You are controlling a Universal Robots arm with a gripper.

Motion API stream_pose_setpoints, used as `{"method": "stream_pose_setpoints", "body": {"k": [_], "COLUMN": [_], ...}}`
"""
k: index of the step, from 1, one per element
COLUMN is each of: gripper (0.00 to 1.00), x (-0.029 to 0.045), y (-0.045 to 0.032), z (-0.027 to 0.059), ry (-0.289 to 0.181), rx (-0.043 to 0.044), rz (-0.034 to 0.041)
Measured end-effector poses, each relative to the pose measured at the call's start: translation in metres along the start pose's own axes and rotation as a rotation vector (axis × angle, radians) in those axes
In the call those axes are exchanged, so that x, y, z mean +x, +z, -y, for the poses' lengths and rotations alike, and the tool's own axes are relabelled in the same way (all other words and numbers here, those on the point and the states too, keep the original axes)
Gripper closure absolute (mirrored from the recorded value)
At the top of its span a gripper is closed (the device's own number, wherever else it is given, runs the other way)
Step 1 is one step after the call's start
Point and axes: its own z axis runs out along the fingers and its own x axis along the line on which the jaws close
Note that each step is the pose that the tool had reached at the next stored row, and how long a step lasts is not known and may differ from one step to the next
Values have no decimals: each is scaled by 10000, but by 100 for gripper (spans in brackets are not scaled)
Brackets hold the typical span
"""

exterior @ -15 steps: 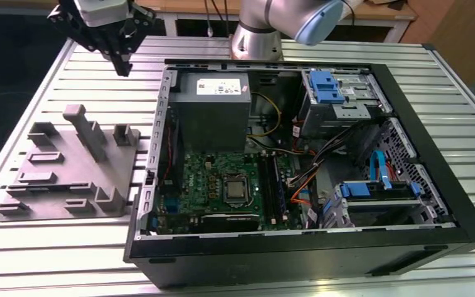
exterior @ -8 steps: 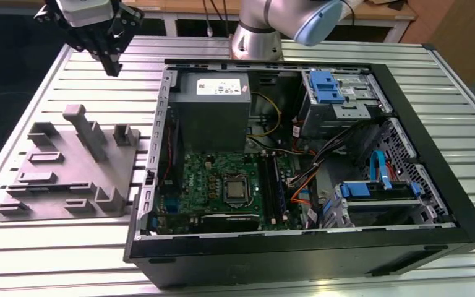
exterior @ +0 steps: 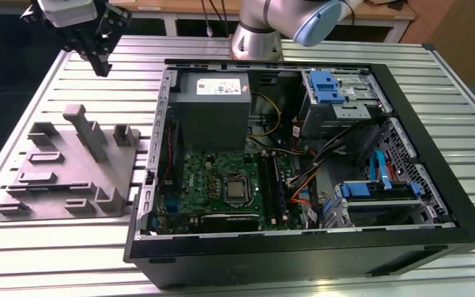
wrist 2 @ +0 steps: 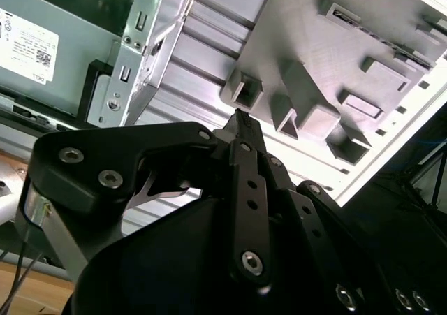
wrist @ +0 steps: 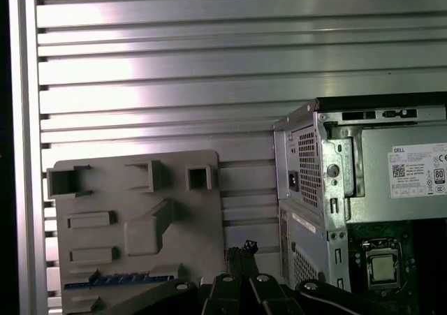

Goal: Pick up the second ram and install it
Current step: 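Reach for the second ram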

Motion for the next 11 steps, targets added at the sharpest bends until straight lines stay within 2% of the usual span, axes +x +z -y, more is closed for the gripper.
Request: {"method": "stream_pose_setpoints", "body": {"k": [6, 11], "gripper": [90, 90], "x": [112, 236], "y": [-1, 0], "z": [13, 24], "ry": [-1, 0], "rx": [0, 0], "rz": [1, 5]}}
